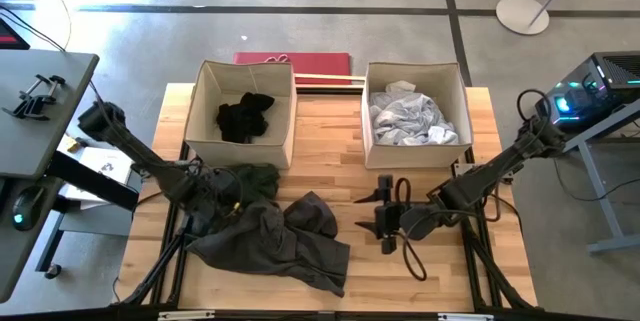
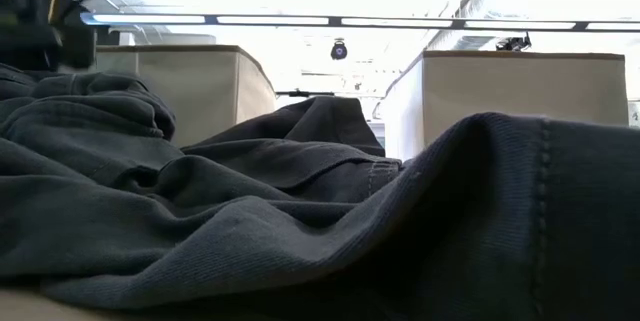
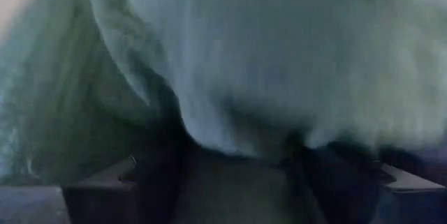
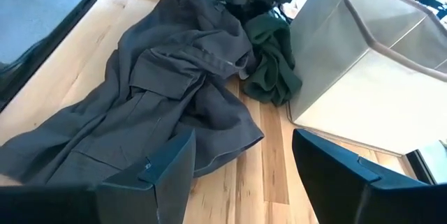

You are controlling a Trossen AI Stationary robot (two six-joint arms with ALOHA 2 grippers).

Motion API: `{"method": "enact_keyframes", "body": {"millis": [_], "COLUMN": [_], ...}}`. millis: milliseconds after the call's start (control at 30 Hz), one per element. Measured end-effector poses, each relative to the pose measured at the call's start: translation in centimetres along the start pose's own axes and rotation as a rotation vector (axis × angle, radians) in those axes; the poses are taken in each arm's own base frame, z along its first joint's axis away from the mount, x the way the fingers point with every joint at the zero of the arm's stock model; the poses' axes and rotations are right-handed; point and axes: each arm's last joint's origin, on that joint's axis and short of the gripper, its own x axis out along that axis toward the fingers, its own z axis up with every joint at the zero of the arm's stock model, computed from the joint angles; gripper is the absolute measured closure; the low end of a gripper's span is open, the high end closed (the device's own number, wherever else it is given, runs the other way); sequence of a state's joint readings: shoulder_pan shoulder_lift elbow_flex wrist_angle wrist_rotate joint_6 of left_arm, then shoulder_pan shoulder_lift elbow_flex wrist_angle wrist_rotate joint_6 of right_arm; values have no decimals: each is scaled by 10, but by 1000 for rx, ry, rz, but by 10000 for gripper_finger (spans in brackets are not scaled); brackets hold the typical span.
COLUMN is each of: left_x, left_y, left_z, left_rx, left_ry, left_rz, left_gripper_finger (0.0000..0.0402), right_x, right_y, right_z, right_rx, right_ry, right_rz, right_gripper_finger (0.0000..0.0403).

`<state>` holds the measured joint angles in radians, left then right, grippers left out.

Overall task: Sort clothes
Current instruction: Put the green shirt into the left brown laundry bin

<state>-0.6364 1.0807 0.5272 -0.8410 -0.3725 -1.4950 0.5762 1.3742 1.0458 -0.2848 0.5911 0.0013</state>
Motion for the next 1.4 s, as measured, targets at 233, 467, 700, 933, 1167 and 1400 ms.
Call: {"method": "enact_keyframes", "body": {"millis": [233,467,700,933,1167,1400], "left_x": [29,31,25,-4,-69,-154], "left_y": [10,7,-11,-28,-36,-42], "left_z": [-11,-12,-9,18,63,107], "left_rx": [-64,-66,-55,-32,155,402], "left_ry": [30,74,52,-201,-589,-989], "left_rz": [-92,-136,-365,-654,-705,-604], "left_gripper_finger": [182,330,378,396,396,396], "right_x": [12,19,27,28,28,27], "right_y": [8,12,17,18,18,18], "right_z": [-5,-9,-14,-15,-15,-16], "right_rx": [-22,12,8,50,42,46], "right_ry": [35,57,83,94,95,98], "right_rz": [0,-12,-13,-16,-15,-16], "right_gripper_finger": [176,176,176,176,176,176]}}
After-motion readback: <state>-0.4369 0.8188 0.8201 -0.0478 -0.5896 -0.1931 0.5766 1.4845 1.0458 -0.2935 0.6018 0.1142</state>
